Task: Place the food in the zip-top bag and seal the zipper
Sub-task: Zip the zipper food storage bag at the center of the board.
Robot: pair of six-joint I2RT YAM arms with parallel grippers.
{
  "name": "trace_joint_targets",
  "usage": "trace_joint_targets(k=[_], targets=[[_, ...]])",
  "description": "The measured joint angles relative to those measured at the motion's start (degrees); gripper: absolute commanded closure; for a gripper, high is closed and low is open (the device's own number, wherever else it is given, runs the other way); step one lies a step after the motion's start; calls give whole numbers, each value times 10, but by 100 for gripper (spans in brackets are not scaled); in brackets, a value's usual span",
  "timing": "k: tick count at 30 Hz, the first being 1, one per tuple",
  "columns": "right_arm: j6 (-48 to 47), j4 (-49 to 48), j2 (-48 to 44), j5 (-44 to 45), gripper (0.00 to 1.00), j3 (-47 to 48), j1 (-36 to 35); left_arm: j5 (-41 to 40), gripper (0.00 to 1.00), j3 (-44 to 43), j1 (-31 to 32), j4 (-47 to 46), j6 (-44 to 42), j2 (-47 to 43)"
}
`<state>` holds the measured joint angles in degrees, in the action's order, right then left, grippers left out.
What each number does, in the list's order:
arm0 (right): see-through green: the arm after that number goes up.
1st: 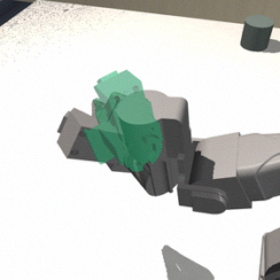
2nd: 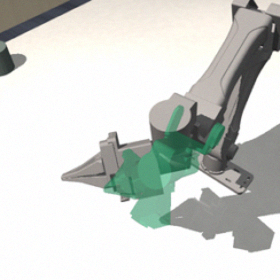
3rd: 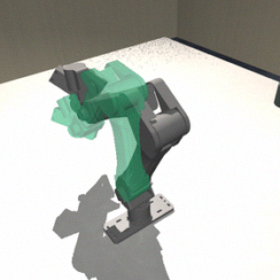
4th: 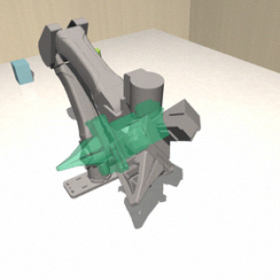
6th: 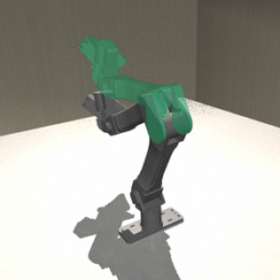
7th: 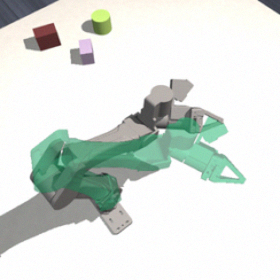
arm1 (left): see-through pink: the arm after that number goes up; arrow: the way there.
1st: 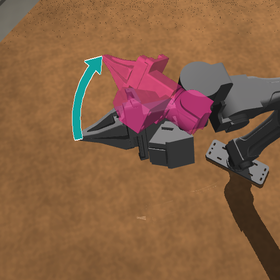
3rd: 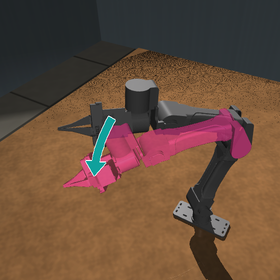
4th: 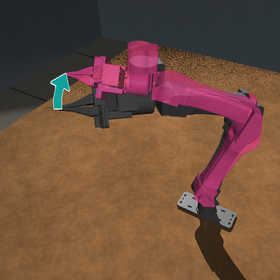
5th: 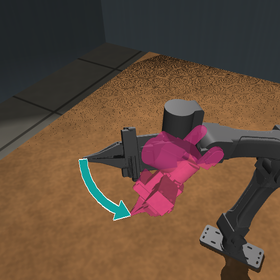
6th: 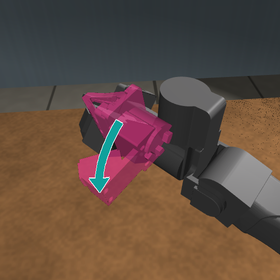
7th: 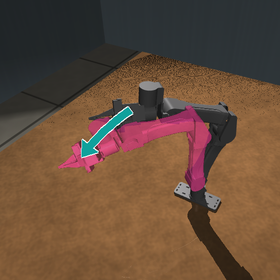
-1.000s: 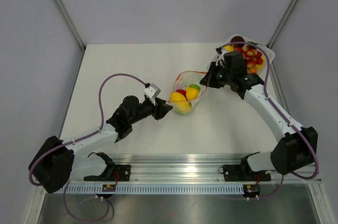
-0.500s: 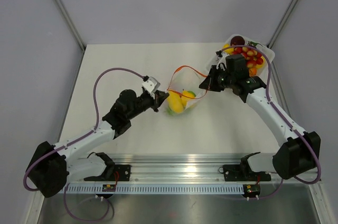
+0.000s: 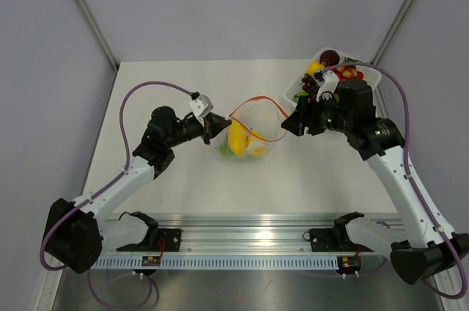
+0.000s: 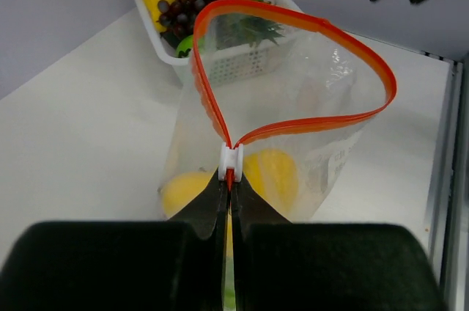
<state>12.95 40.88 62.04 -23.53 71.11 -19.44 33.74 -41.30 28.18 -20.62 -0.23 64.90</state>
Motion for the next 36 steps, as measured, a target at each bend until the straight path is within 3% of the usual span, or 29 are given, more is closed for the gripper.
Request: trace_joint_targets(k=[5,9,18,26,36], targets=[[-70,-27,-28,-67,36,47,-15,86,100,-32,-3,37,-23,5],[-145,-92,-32,-109,34,48,-87,136,100,-45,-4,57,-34,6],[-301,-110,121,-122,37,124,-185,189,100,-49,-4,85,-47,6],[-379,-77,186,-139,42,159,-192,203,100,-70,-4,122,-73,2],[-408,-43,219,-161,44,184,-208,203,100,-70,-4,139,-84,-7]])
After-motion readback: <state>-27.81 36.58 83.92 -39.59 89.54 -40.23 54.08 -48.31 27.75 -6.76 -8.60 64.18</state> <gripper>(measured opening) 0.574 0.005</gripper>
